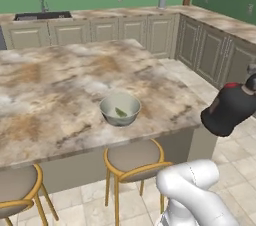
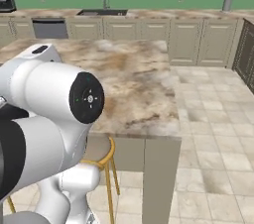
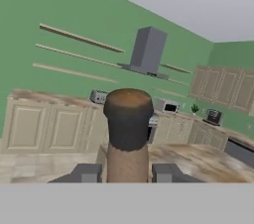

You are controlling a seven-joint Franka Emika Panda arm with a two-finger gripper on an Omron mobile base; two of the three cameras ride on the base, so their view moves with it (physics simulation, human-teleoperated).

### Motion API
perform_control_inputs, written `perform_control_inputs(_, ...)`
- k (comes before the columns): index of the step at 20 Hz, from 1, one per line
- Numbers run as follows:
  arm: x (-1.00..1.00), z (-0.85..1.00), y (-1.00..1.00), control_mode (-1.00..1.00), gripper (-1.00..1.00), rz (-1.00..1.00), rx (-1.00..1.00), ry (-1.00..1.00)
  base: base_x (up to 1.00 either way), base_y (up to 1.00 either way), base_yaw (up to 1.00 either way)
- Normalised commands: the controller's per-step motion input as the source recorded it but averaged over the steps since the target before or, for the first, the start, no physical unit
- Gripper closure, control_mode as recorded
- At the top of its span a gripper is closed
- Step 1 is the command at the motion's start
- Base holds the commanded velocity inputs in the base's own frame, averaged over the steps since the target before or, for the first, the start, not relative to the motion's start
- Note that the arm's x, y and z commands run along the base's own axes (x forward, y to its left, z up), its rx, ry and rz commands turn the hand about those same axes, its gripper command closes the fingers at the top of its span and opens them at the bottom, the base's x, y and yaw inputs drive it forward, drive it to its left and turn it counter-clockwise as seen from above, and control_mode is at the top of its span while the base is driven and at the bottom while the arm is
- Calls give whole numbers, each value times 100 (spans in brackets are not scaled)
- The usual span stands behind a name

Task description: There is a bowl on the dining counter. Grab a lemon wedge from the fridge and place it in the bowl. Then get the liquor bottle and glass cup from the cabinet and place them next to the bowl.

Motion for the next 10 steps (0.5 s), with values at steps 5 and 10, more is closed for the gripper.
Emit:
perform_control_inputs(5,0,0,0,100,100,0,0,0,59,-10,23)
perform_control_inputs(10,0,0,0,100,100,0,0,0,83,-15,2)
